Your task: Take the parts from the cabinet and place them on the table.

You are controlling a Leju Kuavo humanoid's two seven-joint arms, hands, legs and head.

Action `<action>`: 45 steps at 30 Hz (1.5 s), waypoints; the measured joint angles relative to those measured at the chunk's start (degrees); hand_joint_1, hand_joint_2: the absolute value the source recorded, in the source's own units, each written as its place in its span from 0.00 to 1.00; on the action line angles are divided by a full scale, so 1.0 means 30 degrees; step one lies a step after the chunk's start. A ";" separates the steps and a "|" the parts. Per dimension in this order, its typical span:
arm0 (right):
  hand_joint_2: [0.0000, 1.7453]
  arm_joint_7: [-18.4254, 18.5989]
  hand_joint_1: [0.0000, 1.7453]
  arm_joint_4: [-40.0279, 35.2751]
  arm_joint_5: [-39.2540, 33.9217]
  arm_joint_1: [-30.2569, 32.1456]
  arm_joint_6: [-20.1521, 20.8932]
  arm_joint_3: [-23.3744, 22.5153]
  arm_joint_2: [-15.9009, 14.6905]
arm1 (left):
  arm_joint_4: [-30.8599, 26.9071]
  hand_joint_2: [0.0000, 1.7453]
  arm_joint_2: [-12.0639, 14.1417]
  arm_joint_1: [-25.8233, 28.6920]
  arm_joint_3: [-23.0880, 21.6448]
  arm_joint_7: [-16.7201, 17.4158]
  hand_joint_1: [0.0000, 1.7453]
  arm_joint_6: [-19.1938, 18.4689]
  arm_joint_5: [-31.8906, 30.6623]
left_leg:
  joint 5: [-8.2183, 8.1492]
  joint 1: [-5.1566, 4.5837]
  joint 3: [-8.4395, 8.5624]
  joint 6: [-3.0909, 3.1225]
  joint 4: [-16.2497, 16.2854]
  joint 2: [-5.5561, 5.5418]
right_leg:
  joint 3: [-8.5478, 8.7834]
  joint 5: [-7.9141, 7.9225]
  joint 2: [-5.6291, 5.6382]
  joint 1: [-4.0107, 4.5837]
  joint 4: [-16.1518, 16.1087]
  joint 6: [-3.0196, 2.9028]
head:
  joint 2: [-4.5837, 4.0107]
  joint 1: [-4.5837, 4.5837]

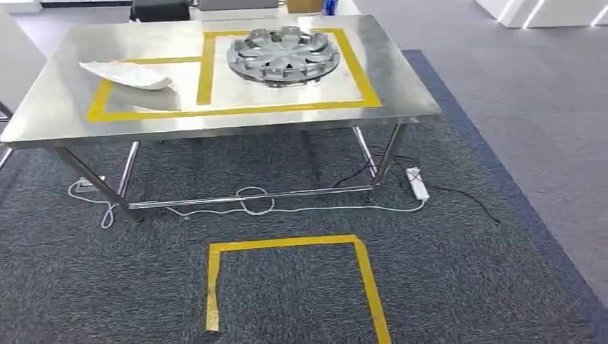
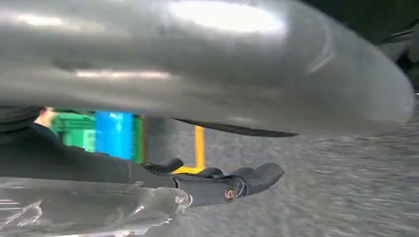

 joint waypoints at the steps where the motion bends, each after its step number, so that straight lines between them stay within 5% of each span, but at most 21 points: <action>1: 0.00 -0.0050 0.00 0.0000 -0.0029 -0.0019 0.0036 0.0007 0.0000 | 0.0000 0.00 -0.0007 -0.0007 0.0000 0.0109 0.00 0.0036 0.0000 | -0.0026 0.0005 0.0050 -0.0076 0.0007 0.0182 | 0.1057 0.0620 -0.0489 0.0000 -0.1717 -0.0004 | 0.0000 0.0015; 2: 0.00 -0.0094 0.00 0.0007 -0.0051 -0.0091 0.0080 0.0021 0.0014 | 0.0000 0.00 0.0000 -0.0006 0.0007 0.0254 0.00 0.0109 -0.0015 | -0.0079 -0.0151 0.0064 -0.0241 0.0039 0.0380 | 0.1701 0.0585 -0.1524 0.0111 -0.2930 0.0008 | 0.0000 0.0035; 3: 0.00 -0.0109 0.00 0.0007 -0.0058 -0.0174 0.0117 0.0029 0.0036 | 0.0007 0.00 0.0007 -0.0010 0.0000 0.0343 0.00 0.0175 -0.0081 | -0.0136 -0.0240 0.0001 -0.0365 0.0178 0.0567 | 0.1799 0.0630 -0.1382 0.0173 -0.3135 -0.0353 | 0.0000 0.0117; 7: 0.00 -0.0255 0.00 0.0022 -0.0146 -0.0111 0.0124 0.0036 0.0036 | 0.0007 0.00 -0.0007 -0.0182 -0.0007 0.0335 0.00 0.0357 -0.0182 | -0.0332 -0.0194 -0.0003 -0.0699 0.0224 0.1033 | 0.1515 0.0769 -0.0489 0.0092 -0.3070 -0.0951 | 0.0000 -0.0124; 9: 0.00 -0.0240 0.00 0.0022 -0.0357 -0.0173 0.0154 0.0029 0.0036 | 0.0007 0.00 -0.0022 -0.0203 -0.0007 0.0277 0.00 0.0408 -0.0305 | -0.1641 -0.0097 -0.0822 -0.0831 0.2084 -0.0756 | 0.1361 0.0858 -0.0085 0.0073 -0.3078 -0.1171 | 0.0000 -0.0241; 12: 0.00 -0.0335 0.00 0.0022 -0.0393 -0.0170 0.0161 0.0029 0.0044 | 0.0015 0.00 0.0015 -0.0146 -0.0022 0.0008 0.00 0.0320 -0.0408 | -0.3254 -0.0086 -0.2925 -0.0840 0.6321 -0.1225 | 0.1164 0.0964 0.0717 0.0095 -0.3072 -0.1298 | 0.0000 -0.0372; 15: 0.00 -0.0342 0.00 0.0022 -0.0393 -0.0108 0.0161 0.0029 0.0044 | 0.0015 0.00 0.0029 -0.0151 -0.0029 -0.0094 0.00 0.0291 -0.0430 | -0.1274 -0.0037 -0.2038 -0.0769 0.4248 -0.1414 | 0.1147 0.1080 0.1583 0.0048 -0.3037 -0.1150 | 0.0000 -0.0364; 16: 0.00 -0.0349 0.00 0.0022 -0.0394 -0.0124 0.0161 0.0029 0.0044 | 0.0015 0.00 0.0029 -0.0164 -0.0029 -0.0102 0.00 0.0291 -0.0437 | -0.0391 0.0031 -0.1202 -0.0777 0.2559 -0.1783 | 0.1142 0.1119 0.1877 0.0010 -0.3013 -0.1063 | 0.0000 -0.0372; 17: 0.00 -0.0364 0.00 0.0022 -0.0393 -0.0145 0.0161 0.0029 0.0044 | 0.0015 0.00 0.0029 -0.0161 -0.0036 -0.0116 0.00 0.0291 -0.0437 | -0.0017 0.0168 -0.0592 -0.0828 0.1320 -0.2669 | 0.1074 0.1154 0.2109 0.0011 -0.2974 -0.0944 | 0.0000 -0.0394; 18: 0.00 -0.0371 0.00 0.0022 -0.0393 -0.0207 0.0154 0.0029 0.0044 | 0.0022 0.00 -0.0001 -0.0185 -0.0036 -0.0123 0.00 0.0277 -0.0437 | -0.0280 0.0301 -0.0378 -0.0804 0.0523 -0.3175 | 0.0846 0.1120 0.2381 0.0132 -0.2673 -0.0830 | -0.0007 -0.0460; 22: 0.00 -0.0371 0.00 0.0022 -0.0393 0.0035 0.0132 0.0029 0.0044 | 0.0022 0.00 -0.0051 -0.0208 -0.0037 -0.0145 0.00 0.0248 -0.0437 | -0.0132 0.0245 -0.0564 -0.0236 0.0754 -0.2383 | 0.0434 0.1394 0.2962 -0.0061 -0.2829 -0.0388 | 0.0000 -0.0408; 24: 0.00 -0.0364 0.00 0.0022 -0.0408 0.0014 0.0096 0.0029 0.0044 | 0.0022 0.00 -0.0051 -0.0210 -0.0036 -0.0167 0.00 0.0248 -0.0444 | -0.0086 0.0149 -0.0585 -0.0003 0.0755 -0.1950 | -0.0161 0.0264 0.1008 0.0090 -0.1395 -0.0260 | 0.0000 -0.0044; 26: 0.00 -0.0567 0.00 0.0022 -0.0394 -0.0111 -0.0288 0.0029 0.0044 | 0.0022 0.00 -0.0044 -0.0123 -0.0029 -0.0189 0.00 0.0226 -0.0387 | -0.0085 0.0054 -0.0614 0.0029 0.0760 -0.1330 | -0.1495 -0.1292 0.0442 0.0061 0.1633 -0.0158 | 0.0000 -0.0022; 28: 0.00 -0.1064 0.00 0.0022 -0.0379 -0.0083 -0.1145 0.0036 0.0044 | 0.0022 0.00 -0.0022 -0.0090 -0.0007 -0.0189 0.00 0.0124 -0.0240 | -0.0099 0.0018 -0.0640 0.0048 0.0768 -0.0705 | -0.2085 -0.1750 0.0306 0.0053 0.3240 -0.0132 | 0.0000 -0.0015; 31: 0.00 -0.1195 0.00 0.0022 -0.0503 -0.0050 -0.1420 0.0051 0.0044 | 0.0022 0.00 -0.0051 -0.0119 0.0007 -0.0211 0.00 0.0066 -0.0204 | -0.0156 0.0014 -0.0560 -0.0014 0.0768 -0.0067 | 0.0199 0.0007 -0.0132 0.0080 -0.0414 -0.0281 | 0.0000 -0.0007; 33: 0.00 -0.1187 0.00 0.0022 -0.0736 -0.0177 -0.1311 0.0044 0.0044 | 0.0022 0.00 -0.0051 -0.0107 0.0007 -0.0211 0.00 0.0066 -0.0241 | -0.0300 -0.0196 -0.0469 -0.0225 0.0861 0.0294 | 0.1494 0.0331 -0.1733 0.0279 -0.2625 -0.0556 | 0.0000 0.0051; 37: 0.00 -0.1107 0.00 0.0022 -0.0619 -0.0134 -0.1289 0.0051 0.0044 | 0.0022 0.00 -0.0095 -0.0190 0.0007 -0.0211 0.00 -0.0029 -0.0255 | -0.0316 -0.0138 -0.0363 -0.0621 0.0771 0.1056 | 0.1289 0.0558 -0.0685 0.0317 -0.2646 -0.1027 | 0.0000 -0.0029; 39: 0.00 -0.1078 0.00 0.0022 -0.0641 -0.0140 -0.1355 0.0044 0.0044 | 0.0022 0.00 -0.0109 -0.0196 0.0007 -0.0211 0.00 -0.0029 -0.0255 | -0.1209 -0.0010 -0.0795 -0.0855 0.1786 -0.0579 | 0.1265 0.0758 -0.0219 0.0177 -0.2796 -0.1274 | 0.0000 -0.0203; 42: 0.00 -0.1209 0.00 0.0022 -0.0590 -0.0163 -0.1573 0.0051 0.0044 | 0.0022 0.00 -0.0066 -0.0142 0.0029 -0.0204 0.00 -0.0015 -0.0219 | -0.3120 -0.0010 -0.2861 -0.0917 0.6031 -0.1206 | 0.1133 0.0825 0.0547 0.0183 -0.2790 -0.1378 | 0.0000 -0.0321; 44: 0.00 -0.1282 0.00 0.0022 -0.0677 -0.0121 -0.1610 0.0051 0.0044 | 0.0022 0.00 -0.0058 -0.0083 0.0044 -0.0464 0.00 0.0116 -0.0218 | -0.2655 -0.0009 -0.3197 -0.0915 0.6394 -0.1292 | 0.1123 0.0857 0.1097 0.0179 -0.2773 -0.1361 | 0.0000 -0.0313; 45: 0.00 -0.1297 0.00 0.0022 -0.0772 -0.0095 -0.1610 0.0051 0.0044 | 0.0022 0.00 -0.0044 -0.0094 0.0044 -0.0861 0.00 0.0329 -0.0233 | -0.1700 0.0034 -0.2754 -0.0901 0.5282 -0.1357 | 0.1117 0.0886 0.1444 0.0160 -0.2750 -0.1314 | 0.0000 -0.0342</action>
